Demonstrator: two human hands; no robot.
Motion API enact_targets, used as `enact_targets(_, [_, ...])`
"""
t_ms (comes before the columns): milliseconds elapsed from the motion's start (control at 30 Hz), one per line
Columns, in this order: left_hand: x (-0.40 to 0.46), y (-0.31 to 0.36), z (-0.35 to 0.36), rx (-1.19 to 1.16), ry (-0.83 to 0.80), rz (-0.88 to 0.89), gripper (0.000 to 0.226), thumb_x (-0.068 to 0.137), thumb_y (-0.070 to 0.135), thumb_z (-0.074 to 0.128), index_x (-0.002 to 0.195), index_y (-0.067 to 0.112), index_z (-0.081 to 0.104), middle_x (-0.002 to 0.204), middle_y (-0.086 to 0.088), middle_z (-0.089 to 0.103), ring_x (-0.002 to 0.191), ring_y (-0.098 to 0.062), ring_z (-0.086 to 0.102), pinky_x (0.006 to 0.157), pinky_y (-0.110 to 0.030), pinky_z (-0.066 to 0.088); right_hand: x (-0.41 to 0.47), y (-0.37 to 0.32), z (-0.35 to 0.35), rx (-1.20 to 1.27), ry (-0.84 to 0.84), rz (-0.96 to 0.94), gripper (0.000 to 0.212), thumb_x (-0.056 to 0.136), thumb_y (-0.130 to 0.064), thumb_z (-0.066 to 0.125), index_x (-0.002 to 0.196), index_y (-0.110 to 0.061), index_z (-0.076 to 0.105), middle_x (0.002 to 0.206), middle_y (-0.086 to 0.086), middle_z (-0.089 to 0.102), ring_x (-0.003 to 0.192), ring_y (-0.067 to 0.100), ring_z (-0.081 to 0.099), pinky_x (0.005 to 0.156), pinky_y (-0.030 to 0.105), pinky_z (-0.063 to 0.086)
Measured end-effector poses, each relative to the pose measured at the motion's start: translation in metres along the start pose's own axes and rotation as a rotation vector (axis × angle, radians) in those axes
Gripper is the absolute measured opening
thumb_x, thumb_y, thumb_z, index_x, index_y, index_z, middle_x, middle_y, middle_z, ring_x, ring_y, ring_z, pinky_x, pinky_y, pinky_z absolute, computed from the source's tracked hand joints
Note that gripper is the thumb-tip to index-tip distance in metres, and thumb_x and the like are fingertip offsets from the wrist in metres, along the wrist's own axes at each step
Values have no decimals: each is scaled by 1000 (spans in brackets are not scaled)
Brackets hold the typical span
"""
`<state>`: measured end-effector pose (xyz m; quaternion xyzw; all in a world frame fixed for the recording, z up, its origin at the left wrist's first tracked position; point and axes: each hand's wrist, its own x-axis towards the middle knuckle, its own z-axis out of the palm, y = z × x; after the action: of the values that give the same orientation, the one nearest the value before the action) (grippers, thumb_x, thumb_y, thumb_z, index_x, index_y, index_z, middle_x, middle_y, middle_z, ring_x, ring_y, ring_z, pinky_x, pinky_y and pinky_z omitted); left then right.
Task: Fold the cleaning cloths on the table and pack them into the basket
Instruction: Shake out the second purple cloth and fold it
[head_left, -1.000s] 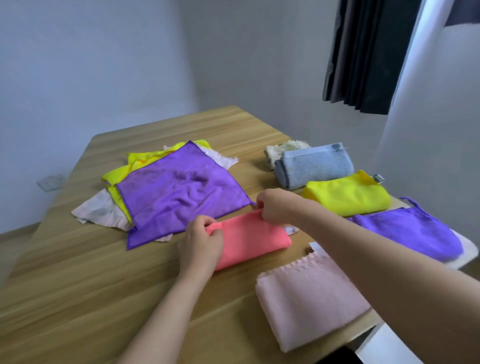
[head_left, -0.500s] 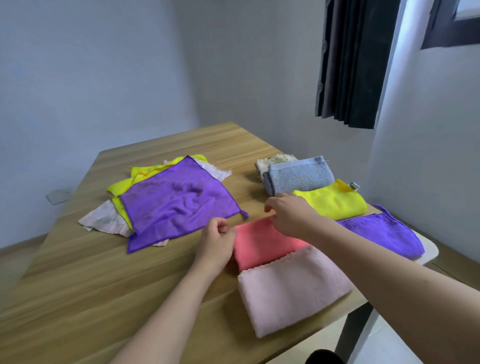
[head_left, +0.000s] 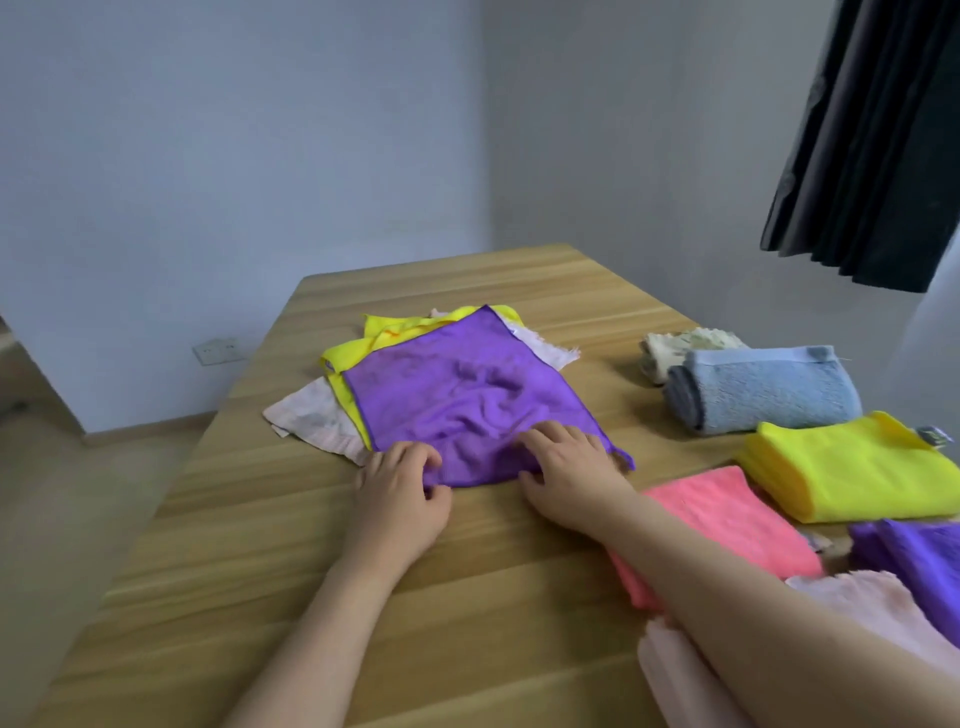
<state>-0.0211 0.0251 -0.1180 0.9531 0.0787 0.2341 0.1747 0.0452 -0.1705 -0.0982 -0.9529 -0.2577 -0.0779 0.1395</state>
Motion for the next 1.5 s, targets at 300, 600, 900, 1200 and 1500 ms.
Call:
enact_targets(300, [8, -10, 19, 82, 77, 102, 14, 75, 39, 61, 87, 31, 60, 93, 11, 57, 92, -23, 51, 86, -38, 37, 7, 11, 10, 113, -12, 193, 42, 80, -39, 55, 122, -36, 54, 131, -8, 45, 127, 21, 35, 105, 35, 24])
enact_targets(600, [11, -9, 24, 161, 131, 188, 14, 87, 34, 47, 81, 25, 56, 82, 6, 58, 77, -26, 55, 74, -41, 45, 6, 8, 17, 17, 11, 109, 36, 81, -58, 56, 110, -36, 55, 118, -8, 48, 117, 22, 41, 98, 36, 31])
enact_targets(900, [58, 38, -65, -462, 194, -90, 18, 98, 27, 45, 85, 19, 53, 75, 5, 57, 74, -22, 55, 65, -35, 42, 26, 0, -59, 133, 164, 87, 16, 89, -23, 51, 99, -19, 63, 97, 5, 68, 90, 30, 62, 70, 34, 44])
enact_targets(1200, [90, 90, -221, -734, -232, -174, 16, 66, 7, 61, 82, 12, 62, 74, -8, 58, 66, -20, 50, 60, -27, 42, 19, 2, -221, 397, 383, 126, 17, 88, -12, 56, 78, -18, 68, 65, -5, 64, 66, 16, 60, 56, 21, 43])
enact_targets(1500, [53, 167, -307, -497, -33, 151, 14, 85, 26, 67, 84, 11, 68, 92, -15, 71, 75, -22, 62, 80, -37, 52, -57, -59, -242, 609, -28, -101, 62, 59, -79, 65, 98, -31, 67, 99, -13, 67, 92, 6, 62, 83, 26, 49])
